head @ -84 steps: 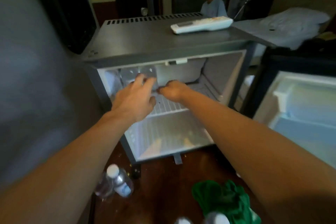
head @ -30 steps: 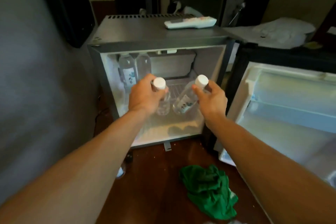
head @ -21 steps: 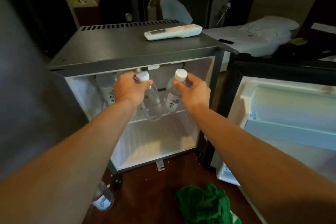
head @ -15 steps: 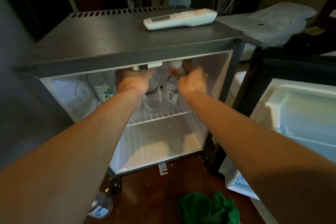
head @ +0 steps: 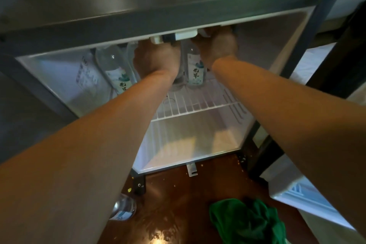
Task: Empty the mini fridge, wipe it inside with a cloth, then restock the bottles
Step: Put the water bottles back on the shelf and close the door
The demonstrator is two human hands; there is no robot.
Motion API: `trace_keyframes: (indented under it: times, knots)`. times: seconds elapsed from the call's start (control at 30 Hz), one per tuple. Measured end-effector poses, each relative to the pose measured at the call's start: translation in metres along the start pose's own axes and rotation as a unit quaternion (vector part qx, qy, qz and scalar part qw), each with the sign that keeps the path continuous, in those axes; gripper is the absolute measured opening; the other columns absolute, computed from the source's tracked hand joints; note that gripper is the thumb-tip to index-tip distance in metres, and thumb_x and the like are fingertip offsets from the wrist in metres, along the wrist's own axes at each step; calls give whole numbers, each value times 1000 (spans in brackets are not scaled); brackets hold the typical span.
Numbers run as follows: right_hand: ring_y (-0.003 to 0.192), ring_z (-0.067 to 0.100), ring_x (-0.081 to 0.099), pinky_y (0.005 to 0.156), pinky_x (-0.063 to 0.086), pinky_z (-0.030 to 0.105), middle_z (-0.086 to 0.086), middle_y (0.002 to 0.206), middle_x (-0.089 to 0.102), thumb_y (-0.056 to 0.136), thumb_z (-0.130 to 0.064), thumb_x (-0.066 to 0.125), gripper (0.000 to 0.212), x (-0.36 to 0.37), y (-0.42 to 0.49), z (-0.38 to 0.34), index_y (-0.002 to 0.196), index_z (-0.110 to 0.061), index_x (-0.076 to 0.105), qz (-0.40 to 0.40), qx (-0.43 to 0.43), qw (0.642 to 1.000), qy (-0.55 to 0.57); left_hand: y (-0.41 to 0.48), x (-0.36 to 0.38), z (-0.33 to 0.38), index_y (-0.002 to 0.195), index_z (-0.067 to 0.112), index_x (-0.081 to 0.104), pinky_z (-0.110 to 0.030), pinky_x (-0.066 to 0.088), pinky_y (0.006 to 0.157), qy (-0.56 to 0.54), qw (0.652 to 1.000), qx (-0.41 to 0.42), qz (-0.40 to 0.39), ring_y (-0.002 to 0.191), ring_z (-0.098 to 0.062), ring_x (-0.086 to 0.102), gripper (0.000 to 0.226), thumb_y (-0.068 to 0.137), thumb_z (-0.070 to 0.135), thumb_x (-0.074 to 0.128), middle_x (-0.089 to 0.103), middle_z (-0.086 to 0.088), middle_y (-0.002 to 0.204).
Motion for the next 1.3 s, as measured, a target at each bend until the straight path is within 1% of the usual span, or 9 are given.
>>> trace_keyframes:
  times: [0.1,0.17,0.23,0.3,0.47,0.6,0.77,1.17,1.3]
  knots:
    - [77,22,56,63,57,27,13,90,58,87,3,57,27,-12,5,21,114,-1,56,46,102,984,137,1,0,3,136,14,48,-31,36,97,99,994,49,-27,127,-32,46,61,94,58,44,50,-15,139]
    - [84,21,62,79,56,29,5,88,66,79,-7,72,23,-11,2,20,99,-10,62,75,65,994,46,0,0,3,136,13,50,-34,34,99,129,988,83,-22,128,-34,43,57,96,54,41,49,-17,139]
    - [102,24,64,90,49,28,6,106,70,82,-25,73,30,-6,0,21,108,-14,64,48,34,998,0,1,-1,3,136,15,50,-32,33,99,115,991,67,-15,129,-33,43,57,96,55,42,49,-16,141]
    - [110,26,62,92,46,27,9,116,68,87,-29,69,35,1,-3,13,116,-11,62,8,-12,1000,-10,3,-4,1,133,16,53,-30,35,96,104,994,36,-1,127,-31,46,54,95,54,44,52,-14,139]
    - [120,26,55,96,40,27,9,129,61,94,-37,57,44,8,3,10,130,-12,54,-43,-75,990,-115,-5,3,14,122,21,63,-36,38,95,196,973,125,-13,122,-37,50,51,97,55,35,58,-15,131]
    - [125,22,49,101,40,29,8,135,53,88,-37,65,54,14,-4,12,134,-15,48,-69,-68,994,-55,-9,7,17,121,20,62,-40,40,96,230,959,154,-58,123,-39,48,42,97,47,43,57,-17,130]
    - [126,28,46,107,37,39,12,137,45,84,-36,66,65,24,-7,14,140,-15,39,-81,-76,986,-124,-8,2,5,122,13,60,-41,43,93,191,969,142,-59,119,-38,51,45,94,47,53,56,-15,129]
    - [133,27,38,109,35,33,9,149,32,81,-34,74,89,-17,-33,19,150,-18,20,-155,85,972,-154,-40,-23,-2,133,12,39,-37,43,77,140,972,115,-150,102,-33,58,48,93,30,58,58,-12,115]
    - [121,29,53,103,45,43,10,134,52,78,-39,74,72,-41,-64,26,137,-12,45,-195,138,957,-165,-76,-45,-19,130,14,43,-35,39,69,180,951,161,-190,83,-25,53,44,93,27,60,51,-4,94]
Point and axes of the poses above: each hand's wrist, its own y-axis towards the middle knuckle, its own x-axis out of the palm, z = x × y, the point moved 7 cm from there along y, towards the middle knuckle
